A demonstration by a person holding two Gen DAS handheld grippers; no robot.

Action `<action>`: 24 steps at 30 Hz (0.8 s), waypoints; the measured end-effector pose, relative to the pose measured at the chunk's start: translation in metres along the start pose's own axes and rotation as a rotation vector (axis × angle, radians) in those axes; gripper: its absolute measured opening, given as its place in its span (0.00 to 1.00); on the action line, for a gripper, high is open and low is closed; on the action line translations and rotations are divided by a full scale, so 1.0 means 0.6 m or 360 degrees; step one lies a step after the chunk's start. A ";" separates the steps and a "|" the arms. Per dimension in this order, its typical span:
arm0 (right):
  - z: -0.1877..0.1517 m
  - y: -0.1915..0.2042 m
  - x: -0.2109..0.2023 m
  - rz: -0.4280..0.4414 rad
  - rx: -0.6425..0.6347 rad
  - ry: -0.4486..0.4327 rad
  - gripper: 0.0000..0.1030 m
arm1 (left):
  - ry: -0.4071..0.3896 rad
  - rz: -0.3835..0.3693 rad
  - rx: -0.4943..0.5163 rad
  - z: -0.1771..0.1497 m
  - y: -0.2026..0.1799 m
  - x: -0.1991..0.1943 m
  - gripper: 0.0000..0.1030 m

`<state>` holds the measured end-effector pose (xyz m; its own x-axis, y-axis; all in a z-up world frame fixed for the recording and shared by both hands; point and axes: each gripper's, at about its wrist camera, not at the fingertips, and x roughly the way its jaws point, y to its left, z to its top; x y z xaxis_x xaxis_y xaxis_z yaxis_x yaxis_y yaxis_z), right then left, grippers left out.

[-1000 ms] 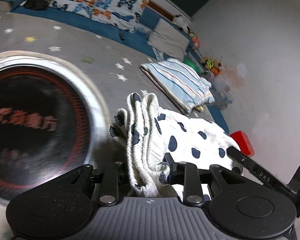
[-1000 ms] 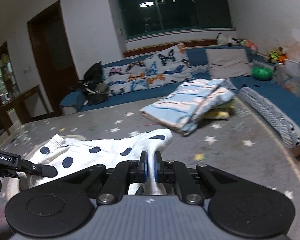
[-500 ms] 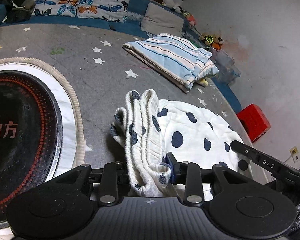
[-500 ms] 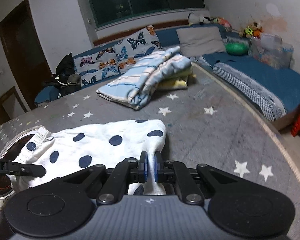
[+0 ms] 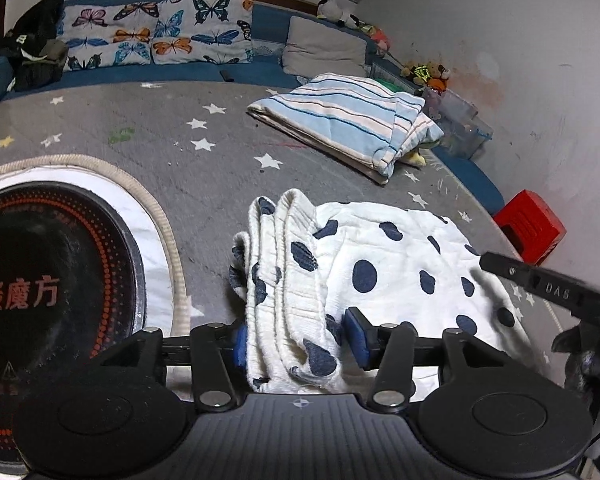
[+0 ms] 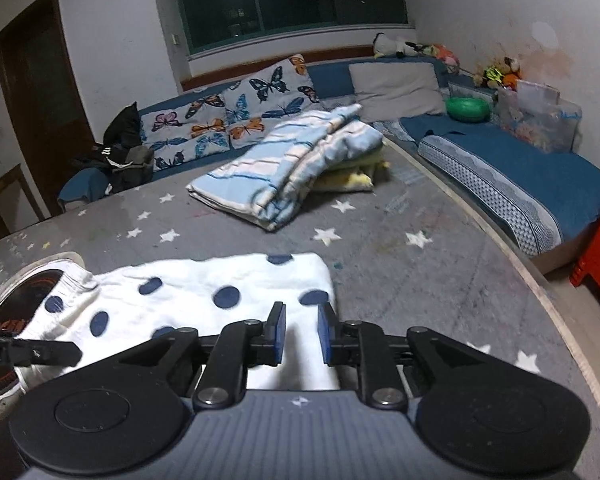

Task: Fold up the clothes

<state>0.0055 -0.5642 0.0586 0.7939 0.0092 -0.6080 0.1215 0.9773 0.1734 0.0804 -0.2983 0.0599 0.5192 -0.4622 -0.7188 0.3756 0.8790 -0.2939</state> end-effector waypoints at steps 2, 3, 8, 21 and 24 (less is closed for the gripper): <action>0.005 0.008 0.005 0.0032 -0.0006 0.0011 0.21 | -0.0010 0.0016 0.0023 0.000 -0.002 -0.001 0.53; 0.007 0.014 0.009 0.0044 -0.0018 0.0018 0.26 | -0.0013 0.0020 0.0033 0.000 -0.004 -0.001 0.53; 0.012 0.042 0.032 0.0090 -0.0077 0.0065 0.36 | -0.0027 0.0044 0.0073 -0.001 -0.009 -0.001 0.57; 0.021 0.076 0.092 0.0106 -0.0097 0.0143 0.51 | -0.0094 0.0096 0.0212 -0.001 -0.019 -0.003 0.71; 0.024 0.080 0.103 0.0103 -0.0092 0.0151 0.54 | -0.0089 0.0099 0.0207 0.000 -0.016 -0.001 0.73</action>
